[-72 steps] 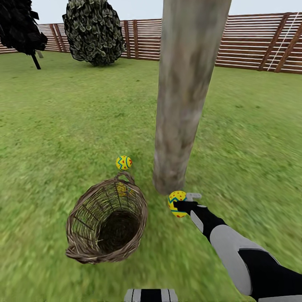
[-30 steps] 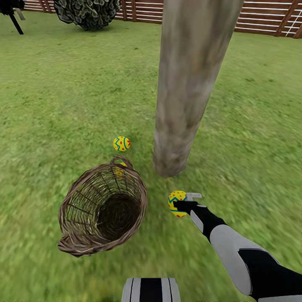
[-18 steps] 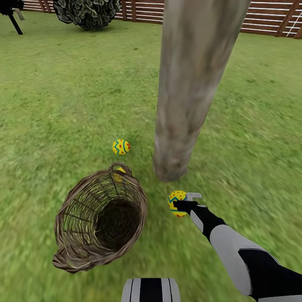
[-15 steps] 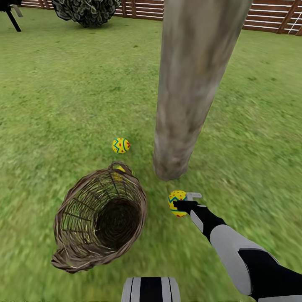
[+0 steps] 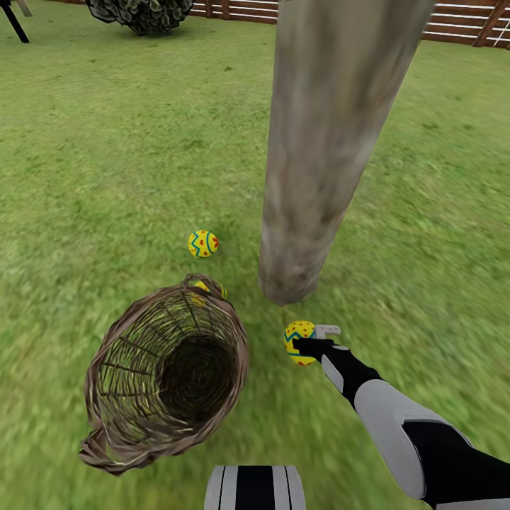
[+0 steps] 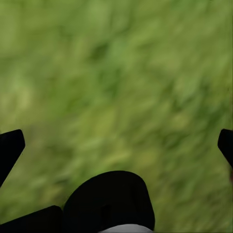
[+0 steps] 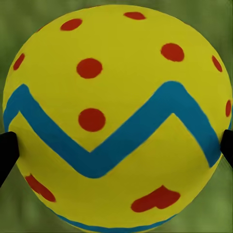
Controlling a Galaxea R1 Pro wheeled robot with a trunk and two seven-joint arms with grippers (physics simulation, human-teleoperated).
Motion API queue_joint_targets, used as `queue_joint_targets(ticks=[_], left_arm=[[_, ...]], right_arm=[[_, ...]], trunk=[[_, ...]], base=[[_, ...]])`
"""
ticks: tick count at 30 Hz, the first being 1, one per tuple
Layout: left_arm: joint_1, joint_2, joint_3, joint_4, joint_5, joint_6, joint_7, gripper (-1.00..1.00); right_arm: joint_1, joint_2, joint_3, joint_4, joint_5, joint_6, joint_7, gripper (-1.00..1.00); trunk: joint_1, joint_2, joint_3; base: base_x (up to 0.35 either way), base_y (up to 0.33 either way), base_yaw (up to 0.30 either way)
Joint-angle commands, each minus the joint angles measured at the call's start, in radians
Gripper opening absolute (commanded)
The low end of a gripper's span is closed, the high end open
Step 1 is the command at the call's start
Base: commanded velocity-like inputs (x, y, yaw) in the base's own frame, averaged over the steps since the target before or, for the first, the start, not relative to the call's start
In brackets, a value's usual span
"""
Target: Take the three Easter eggs out of the wicker basket on the lawn in the garden, then place them on the lawn next to a single tree (choose any tree) so that all three eggs are next to the same tree and none are left in the basket.
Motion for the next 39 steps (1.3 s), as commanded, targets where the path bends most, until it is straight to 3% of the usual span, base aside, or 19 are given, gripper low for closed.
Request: queue_joint_targets(ticks=[1,6,15,28,33,39], left_arm=[[0.000,0.000,0.000,0.003,0.010,0.004,0.007,1.00],[-0.002,0.001,0.010,-0.001,0.029,0.012,0.003,1.00],[-0.002,0.001,0.011,-0.014,0.032,0.017,-0.020,1.00],[-0.006,0.004,0.006,0.049,0.011,0.005,-0.043,1.00],[-0.009,0.007,0.012,0.025,0.032,0.077,-0.050,1.00],[-0.010,0.007,0.013,0.014,0.033,0.094,-0.052,1.00]], right_arm=[[0.000,0.000,-0.004,-0.002,-0.003,0.006,0.003,-1.00],[0.000,0.000,-0.004,-0.002,-0.002,0.006,0.003,-1.00],[0.000,0.000,-0.004,-0.002,-0.002,0.006,0.003,-1.00],[0.000,0.000,-0.004,-0.002,-0.002,0.006,0.003,-1.00],[0.000,0.000,-0.004,-0.002,-0.002,0.006,0.003,-1.00],[-0.001,0.000,-0.004,-0.002,-0.002,0.006,0.003,-1.00]], trunk=[[0.000,0.000,-0.001],[0.001,-0.001,-0.008],[0.004,-0.002,-0.031],[0.004,-0.002,-0.031],[0.005,-0.003,-0.043],[0.005,-0.003,-0.043]], base=[[0.083,0.000,0.000],[0.025,0.000,0.000],[0.001,0.000,0.000],[0.059,0.000,0.000],[0.008,0.000,0.000],[0.000,0.000,0.000]])
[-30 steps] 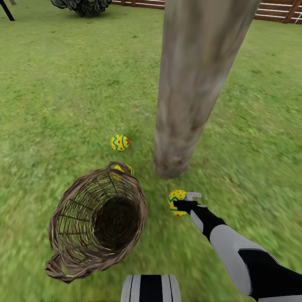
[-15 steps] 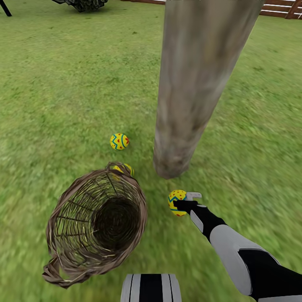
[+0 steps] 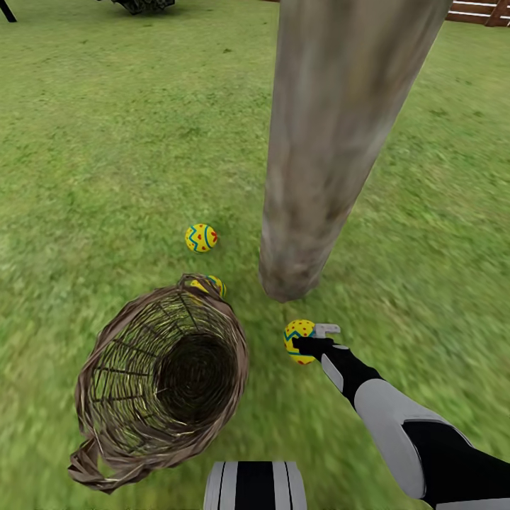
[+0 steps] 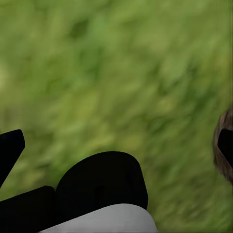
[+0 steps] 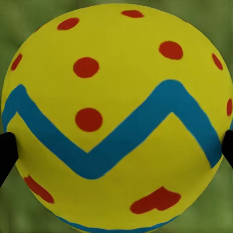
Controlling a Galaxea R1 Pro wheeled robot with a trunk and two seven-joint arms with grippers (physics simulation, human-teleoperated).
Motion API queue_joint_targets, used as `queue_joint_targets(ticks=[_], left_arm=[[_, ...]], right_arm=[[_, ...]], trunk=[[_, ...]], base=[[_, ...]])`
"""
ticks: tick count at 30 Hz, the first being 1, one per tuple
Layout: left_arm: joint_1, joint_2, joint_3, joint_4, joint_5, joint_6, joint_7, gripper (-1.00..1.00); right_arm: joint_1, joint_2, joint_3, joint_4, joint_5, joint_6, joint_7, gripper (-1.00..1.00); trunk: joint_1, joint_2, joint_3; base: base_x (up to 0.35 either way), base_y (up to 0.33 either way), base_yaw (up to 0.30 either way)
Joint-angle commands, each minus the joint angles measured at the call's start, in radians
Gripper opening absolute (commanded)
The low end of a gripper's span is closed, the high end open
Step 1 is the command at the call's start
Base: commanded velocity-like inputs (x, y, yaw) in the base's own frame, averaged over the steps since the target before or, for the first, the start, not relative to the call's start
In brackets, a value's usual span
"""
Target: Take the three Easter eggs out of the wicker basket on the lawn in the garden, then place them on the lawn next to a single tree (choose any tree) so that all three eggs are next to the same tree and none are left in the basket.
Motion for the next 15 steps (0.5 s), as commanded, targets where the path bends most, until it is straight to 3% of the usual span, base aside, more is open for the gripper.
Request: queue_joint_targets(ticks=[1,2,15], left_arm=[[0.000,0.000,0.001,-0.002,0.006,0.004,0.002,1.00],[0.000,0.000,0.001,-0.003,0.006,0.004,0.002,1.00],[0.000,-0.006,-0.006,0.012,-0.016,-0.015,0.011,1.00]], right_arm=[[0.001,0.000,-0.005,0.003,0.001,0.006,0.001,-1.00],[0.001,0.000,-0.005,0.003,0.001,0.006,0.001,1.00],[0.003,-0.002,-0.005,-0.016,0.001,0.003,0.008,1.00]], trunk=[[0.000,0.000,-0.001],[0.000,0.000,-0.001],[0.000,0.000,-0.001]], base=[[0.000,0.000,0.000],[0.000,0.000,0.000],[0.000,0.000,0.000]])
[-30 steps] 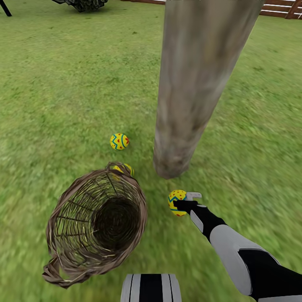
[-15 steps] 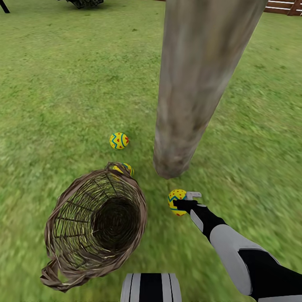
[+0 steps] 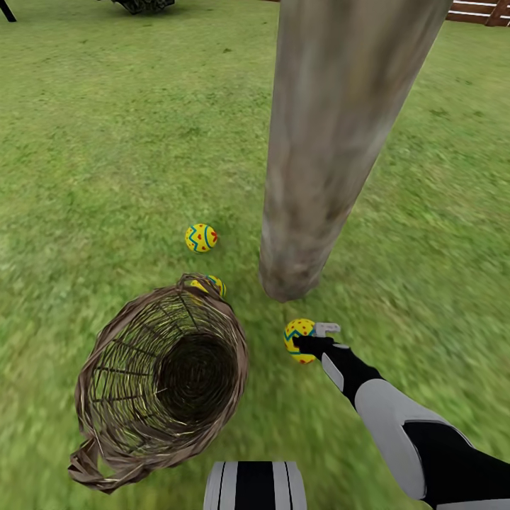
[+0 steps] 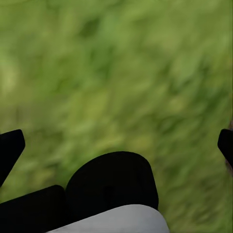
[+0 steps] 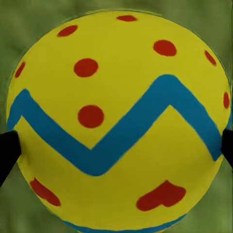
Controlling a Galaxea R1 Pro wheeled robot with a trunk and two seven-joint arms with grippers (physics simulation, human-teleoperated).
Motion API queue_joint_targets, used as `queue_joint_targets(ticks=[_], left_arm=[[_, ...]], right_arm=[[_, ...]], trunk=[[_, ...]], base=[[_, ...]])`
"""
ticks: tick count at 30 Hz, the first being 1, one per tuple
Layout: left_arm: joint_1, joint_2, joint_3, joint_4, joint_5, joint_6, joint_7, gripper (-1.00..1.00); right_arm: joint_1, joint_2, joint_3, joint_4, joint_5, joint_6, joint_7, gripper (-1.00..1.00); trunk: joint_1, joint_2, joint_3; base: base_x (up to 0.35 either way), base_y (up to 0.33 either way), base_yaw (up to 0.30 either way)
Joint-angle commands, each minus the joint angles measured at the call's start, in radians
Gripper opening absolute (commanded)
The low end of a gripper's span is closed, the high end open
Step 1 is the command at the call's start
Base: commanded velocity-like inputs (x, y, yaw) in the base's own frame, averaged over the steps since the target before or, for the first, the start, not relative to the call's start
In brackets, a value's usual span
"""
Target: Take the three Easter eggs out of the wicker basket on the lawn in the garden, then place them on the lawn next to a single tree (choose any tree) so that all three eggs are next to the same tree and none are left in the basket.
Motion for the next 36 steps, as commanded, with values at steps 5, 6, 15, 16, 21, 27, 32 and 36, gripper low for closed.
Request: queue_joint_targets(ticks=[5,6,15,16,21,27,32,36], left_arm=[[0.000,0.000,-0.002,0.001,0.006,0.002,0.003,1.00],[0.000,0.000,-0.003,0.001,0.005,0.002,0.003,1.00],[0.000,-0.001,-0.006,0.002,-0.088,0.001,0.002,1.00],[0.000,-0.001,-0.006,0.002,-0.089,0.001,0.002,1.00],[0.000,-0.001,-0.006,0.002,-0.090,0.001,0.002,1.00],[0.000,-0.006,-0.006,-0.002,-0.088,0.001,0.002,1.00],[0.002,-0.019,-0.005,-0.014,-0.089,0.001,0.002,1.00],[0.003,-0.023,-0.005,-0.021,-0.090,0.001,0.001,1.00]], right_arm=[[0.008,0.000,-0.004,-0.039,-0.002,0.005,0.004,1.00],[0.008,0.000,-0.004,-0.041,-0.002,0.005,0.004,1.00],[0.011,0.000,-0.001,-0.051,-0.002,0.007,0.006,1.00],[0.012,-0.001,0.000,-0.066,-0.002,0.009,0.005,1.00],[0.053,-0.006,0.000,-0.289,0.001,0.073,0.008,1.00],[0.179,-0.011,0.006,-0.677,0.010,0.356,0.087,1.00],[0.304,-0.018,0.023,-1.030,0.011,0.621,0.096,1.00],[0.428,-0.019,0.034,-1.264,0.012,0.727,0.100,1.00]], trunk=[[0.000,0.000,0.000],[0.000,0.000,0.000],[0.000,0.000,0.000],[0.000,0.000,0.000],[0.000,0.000,0.000],[0.000,0.000,0.000],[0.000,0.000,0.000],[-0.001,0.000,0.003]], base=[[0.000,0.000,0.000],[0.000,0.000,0.000],[-0.108,0.000,0.000],[-0.315,0.000,0.000],[-0.334,0.000,0.000],[-0.341,0.000,0.000],[-0.329,0.000,0.000],[-0.143,0.000,0.000]])
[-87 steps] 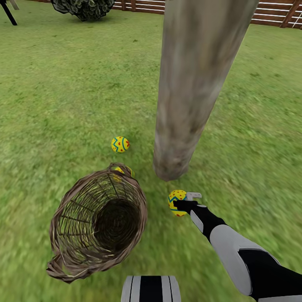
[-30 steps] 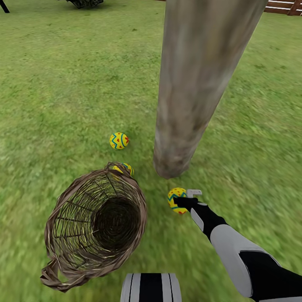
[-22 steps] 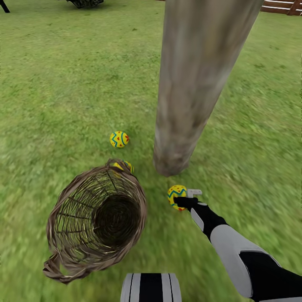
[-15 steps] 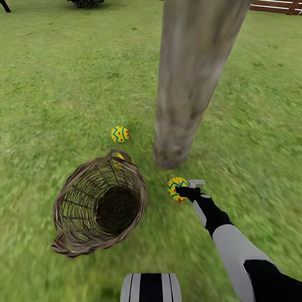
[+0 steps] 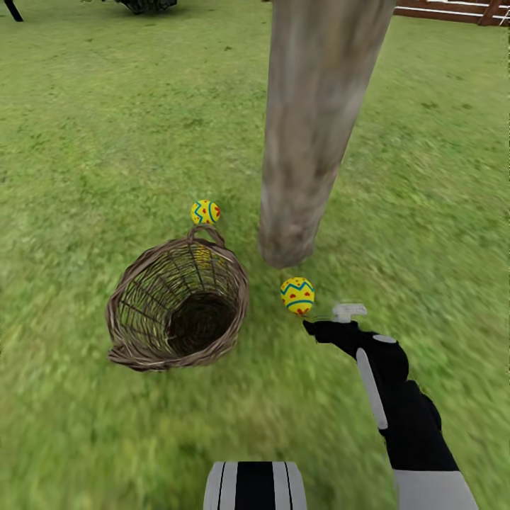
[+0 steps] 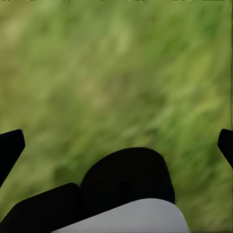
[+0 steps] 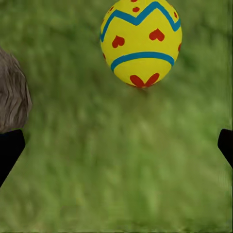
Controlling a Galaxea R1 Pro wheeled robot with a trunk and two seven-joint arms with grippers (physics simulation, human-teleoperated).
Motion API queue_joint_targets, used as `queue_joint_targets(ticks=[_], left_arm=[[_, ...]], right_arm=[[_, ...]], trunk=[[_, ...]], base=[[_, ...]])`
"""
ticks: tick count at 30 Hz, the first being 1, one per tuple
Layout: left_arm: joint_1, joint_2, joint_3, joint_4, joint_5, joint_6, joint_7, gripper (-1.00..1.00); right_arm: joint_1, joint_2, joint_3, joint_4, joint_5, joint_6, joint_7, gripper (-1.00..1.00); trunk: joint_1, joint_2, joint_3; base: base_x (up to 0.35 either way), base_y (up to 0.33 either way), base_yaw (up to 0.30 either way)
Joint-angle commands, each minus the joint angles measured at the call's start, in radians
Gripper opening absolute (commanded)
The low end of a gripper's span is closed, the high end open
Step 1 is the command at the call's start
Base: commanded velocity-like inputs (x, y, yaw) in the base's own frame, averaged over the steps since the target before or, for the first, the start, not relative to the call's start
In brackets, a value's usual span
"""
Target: Take the three Easter eggs out of the wicker basket on the lawn in the garden, then place them on the lawn next to a single tree (choose any tree) so that all three eggs are next to the same tree and none are left in the basket.
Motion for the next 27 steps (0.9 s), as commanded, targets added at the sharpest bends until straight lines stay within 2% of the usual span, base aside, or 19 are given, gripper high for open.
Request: queue_joint_targets(ticks=[1,4,12,18,22,24,27], left_arm=[[0.000,0.000,0.000,-0.002,0.006,0.005,0.005,1.00],[0.000,-0.001,0.005,-0.006,0.006,0.005,0.011,1.00],[-0.002,-0.001,0.011,0.008,0.003,0.002,0.018,1.00],[-0.003,0.000,0.007,0.018,0.003,-0.079,0.011,1.00],[-0.003,0.001,0.004,0.020,0.002,-0.096,0.007,1.00],[-0.003,0.001,0.002,0.021,0.002,-0.100,0.008,1.00],[-0.003,0.002,0.002,0.022,0.001,-0.103,0.009,1.00]], right_arm=[[0.021,0.000,0.005,-0.023,0.000,0.012,0.002,1.00],[0.072,-0.001,0.033,-0.072,0.002,0.029,0.006,1.00],[0.095,-0.001,0.052,-0.094,0.003,0.039,0.008,1.00],[0.098,-0.001,0.065,-0.097,0.003,0.040,0.008,1.00],[0.103,-0.002,0.070,-0.097,0.003,0.038,0.009,1.00],[0.110,-0.002,0.072,-0.097,0.004,0.030,0.020,1.00],[0.115,-0.005,0.071,-0.096,0.004,0.024,0.080,1.00]], trunk=[[-0.001,0.000,0.004],[-0.002,0.001,0.015],[-0.006,0.003,0.046],[-0.008,0.004,0.069],[-0.010,0.005,0.085],[-0.011,0.005,0.092],[-0.012,0.006,0.104]], base=[[-0.047,0.000,0.000],[-0.023,0.000,0.000],[-0.005,0.000,0.000],[0.000,0.000,0.000],[0.000,0.000,0.000],[0.000,0.000,0.000],[0.000,0.000,0.000]])
